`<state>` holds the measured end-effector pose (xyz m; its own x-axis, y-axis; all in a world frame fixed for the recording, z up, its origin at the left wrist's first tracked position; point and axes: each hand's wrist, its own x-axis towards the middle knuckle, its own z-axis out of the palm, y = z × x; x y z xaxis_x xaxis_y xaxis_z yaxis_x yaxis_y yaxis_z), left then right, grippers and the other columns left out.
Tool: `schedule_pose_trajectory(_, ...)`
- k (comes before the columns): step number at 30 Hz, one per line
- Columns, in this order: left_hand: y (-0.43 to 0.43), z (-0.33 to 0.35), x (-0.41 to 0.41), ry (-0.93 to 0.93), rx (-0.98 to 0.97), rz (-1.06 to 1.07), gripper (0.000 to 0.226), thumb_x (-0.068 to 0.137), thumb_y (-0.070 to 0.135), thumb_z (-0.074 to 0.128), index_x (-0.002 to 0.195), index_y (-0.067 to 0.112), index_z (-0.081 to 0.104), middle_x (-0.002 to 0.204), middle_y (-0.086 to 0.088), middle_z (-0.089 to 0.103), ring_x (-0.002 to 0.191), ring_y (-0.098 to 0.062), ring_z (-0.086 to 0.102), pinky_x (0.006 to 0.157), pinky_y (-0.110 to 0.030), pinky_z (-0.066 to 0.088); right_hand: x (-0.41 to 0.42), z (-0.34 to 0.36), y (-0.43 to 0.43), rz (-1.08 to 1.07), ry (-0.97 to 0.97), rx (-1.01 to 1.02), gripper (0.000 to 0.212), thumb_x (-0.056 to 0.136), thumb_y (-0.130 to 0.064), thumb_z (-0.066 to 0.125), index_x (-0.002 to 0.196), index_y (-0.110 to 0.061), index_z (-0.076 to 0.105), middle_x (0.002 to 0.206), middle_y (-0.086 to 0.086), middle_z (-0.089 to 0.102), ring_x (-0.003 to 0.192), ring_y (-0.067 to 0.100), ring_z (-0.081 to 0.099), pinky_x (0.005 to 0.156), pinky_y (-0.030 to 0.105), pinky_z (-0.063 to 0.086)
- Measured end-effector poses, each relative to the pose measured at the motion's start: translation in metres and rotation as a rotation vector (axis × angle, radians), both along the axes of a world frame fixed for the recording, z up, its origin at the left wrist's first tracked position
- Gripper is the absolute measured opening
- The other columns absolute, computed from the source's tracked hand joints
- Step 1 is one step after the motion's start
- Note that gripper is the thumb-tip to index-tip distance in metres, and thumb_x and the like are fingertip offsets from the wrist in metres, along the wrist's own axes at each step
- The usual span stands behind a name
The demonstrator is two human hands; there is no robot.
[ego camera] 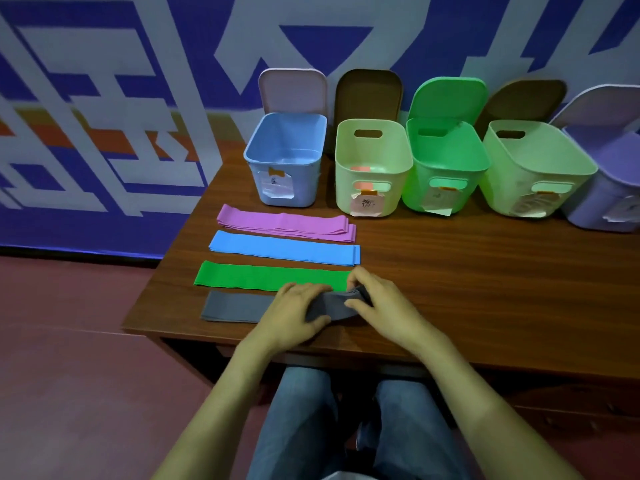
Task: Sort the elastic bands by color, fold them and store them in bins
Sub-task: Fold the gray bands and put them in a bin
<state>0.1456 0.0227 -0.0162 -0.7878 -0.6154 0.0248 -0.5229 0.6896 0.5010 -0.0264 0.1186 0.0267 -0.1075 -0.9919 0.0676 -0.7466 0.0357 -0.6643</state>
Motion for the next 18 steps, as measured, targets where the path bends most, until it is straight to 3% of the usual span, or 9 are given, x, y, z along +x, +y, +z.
schedule_pose_trajectory(2,-0.004,0.009,-0.005,-0.022,0.023,-0.002,0.043,0.081,0.052,0.062,0.112,0.023,0.058,0.105,0.002,0.065,0.097,-0.019,0.060,0.077,-0.031,0.045,-0.016,0.004,0.007,-0.001,-0.025,0.032,0.022,0.085,-0.015,0.064,0.091,-0.022,0.044,0.081,-0.014,0.052,0.074,0.008,0.052,0.066,0.023,0.042)
schedule_pose_trajectory(4,-0.007,0.012,-0.009,-0.113,-0.042,-0.024,0.045,0.076,0.066,0.055,0.084,0.022,0.054,0.082,0.002,0.059,0.080,-0.020,0.055,0.061,-0.031,0.035,-0.032,0.001,0.016,-0.040,-0.132,0.070,0.022,0.084,-0.016,0.065,0.089,-0.025,0.045,0.080,-0.007,0.057,0.074,0.014,0.056,0.068,0.029,0.047)
schedule_pose_trajectory(6,-0.010,0.011,-0.013,-0.217,-0.129,-0.050,0.058,0.071,0.081,0.040,0.073,0.023,0.046,0.071,0.005,0.048,0.077,-0.021,0.049,0.064,-0.032,0.029,-0.045,-0.004,0.024,-0.109,-0.207,0.084,0.023,0.083,-0.016,0.066,0.085,-0.028,0.047,0.087,0.003,0.061,0.084,0.026,0.059,0.078,0.042,0.049)
schedule_pose_trajectory(9,-0.013,0.008,-0.015,-0.291,-0.161,-0.056,0.074,0.060,0.092,0.021,0.071,0.024,0.046,0.062,0.010,0.039,0.073,-0.019,0.043,0.071,-0.032,0.025,-0.064,-0.005,0.034,-0.222,-0.292,0.091,0.023,0.082,-0.011,0.068,0.083,-0.024,0.049,0.088,0.004,0.060,0.086,0.025,0.059,0.080,0.038,0.049)
schedule_pose_trajectory(12,-0.013,0.007,-0.014,-0.317,-0.150,-0.047,0.056,0.069,0.083,0.029,0.066,0.028,0.036,0.063,0.008,0.042,0.070,-0.019,0.041,0.070,-0.033,0.023,-0.082,-0.007,0.042,-0.323,-0.404,0.071,0.022,0.082,-0.004,0.066,0.082,-0.018,0.049,0.085,0.010,0.060,0.082,0.027,0.060,0.071,0.035,0.048)
schedule_pose_trajectory(14,-0.008,0.008,-0.015,-0.305,-0.138,-0.046,0.049,0.074,0.076,0.039,0.065,0.028,0.035,0.064,0.008,0.044,0.069,-0.020,0.042,0.068,-0.033,0.024,-0.095,-0.009,0.046,-0.377,-0.428,0.046,0.022,0.082,-0.002,0.065,0.082,-0.018,0.050,0.089,0.017,0.062,0.087,0.035,0.061,0.071,0.040,0.049)
schedule_pose_trajectory(18,-0.005,0.011,-0.017,-0.301,-0.017,0.003,0.038,0.078,0.060,0.060,0.076,0.024,0.047,0.073,0.004,0.052,0.071,-0.021,0.049,0.059,-0.031,0.032,-0.112,-0.013,0.049,-0.471,-0.443,0.017,0.023,0.082,-0.002,0.064,0.082,-0.021,0.050,0.093,0.016,0.062,0.091,0.036,0.062,0.076,0.047,0.052)
